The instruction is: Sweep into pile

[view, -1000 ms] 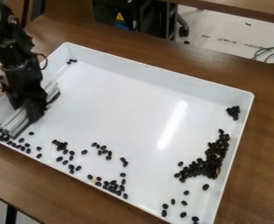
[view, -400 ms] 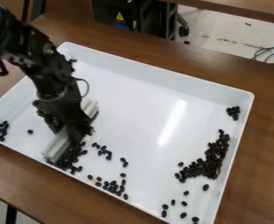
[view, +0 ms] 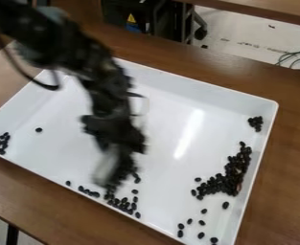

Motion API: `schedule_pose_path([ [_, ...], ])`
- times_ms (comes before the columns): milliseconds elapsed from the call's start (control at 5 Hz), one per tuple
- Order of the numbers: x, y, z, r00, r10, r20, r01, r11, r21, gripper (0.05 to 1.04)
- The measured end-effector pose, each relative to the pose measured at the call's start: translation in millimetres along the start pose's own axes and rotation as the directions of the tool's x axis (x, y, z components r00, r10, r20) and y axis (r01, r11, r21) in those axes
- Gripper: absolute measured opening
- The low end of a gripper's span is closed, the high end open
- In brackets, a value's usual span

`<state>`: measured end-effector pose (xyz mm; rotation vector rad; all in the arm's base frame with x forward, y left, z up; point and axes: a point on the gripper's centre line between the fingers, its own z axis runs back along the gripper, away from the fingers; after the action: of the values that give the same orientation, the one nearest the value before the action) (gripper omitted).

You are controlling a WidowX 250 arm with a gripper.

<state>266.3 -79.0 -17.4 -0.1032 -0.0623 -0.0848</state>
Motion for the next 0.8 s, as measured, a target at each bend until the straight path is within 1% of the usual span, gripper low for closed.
schedule_pose_path([
  [200, 3.7, -48.4, -3.5, 1.000, -0.007, -0.020, 0.007, 1.000, -0.014, 0.359],
  [400, 5.8, -62.1, -1.0, 0.998, 0.051, -0.027, -0.051, 0.999, -0.002, 0.360],
  [600, 11.6, -58.3, 3.1, 0.989, 0.141, -0.037, -0.140, 0.990, 0.026, 0.360],
  [800, 21.2, -43.3, 8.8, 0.970, 0.236, -0.058, -0.232, 0.971, 0.061, 0.360],
])
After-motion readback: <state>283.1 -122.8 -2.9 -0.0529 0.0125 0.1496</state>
